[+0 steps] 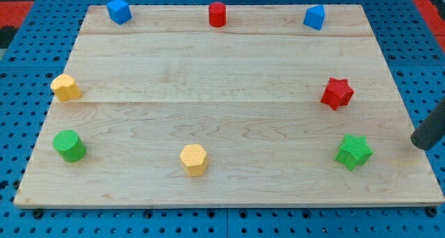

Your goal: Slide the red star towards the center left

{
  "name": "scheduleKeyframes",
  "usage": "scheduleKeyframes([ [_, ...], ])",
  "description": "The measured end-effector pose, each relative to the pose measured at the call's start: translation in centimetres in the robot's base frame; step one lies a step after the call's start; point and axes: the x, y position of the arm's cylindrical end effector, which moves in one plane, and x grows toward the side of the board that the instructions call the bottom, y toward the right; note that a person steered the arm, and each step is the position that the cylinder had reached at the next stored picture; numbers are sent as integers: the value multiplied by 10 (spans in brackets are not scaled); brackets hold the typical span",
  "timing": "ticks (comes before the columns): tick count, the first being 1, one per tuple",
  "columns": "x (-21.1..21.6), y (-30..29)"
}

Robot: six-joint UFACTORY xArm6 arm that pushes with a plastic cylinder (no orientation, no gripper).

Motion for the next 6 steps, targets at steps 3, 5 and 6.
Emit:
scheduleKeyframes([
  [3, -88, -9],
  [5, -105, -145],
  [6, -169, -238],
])
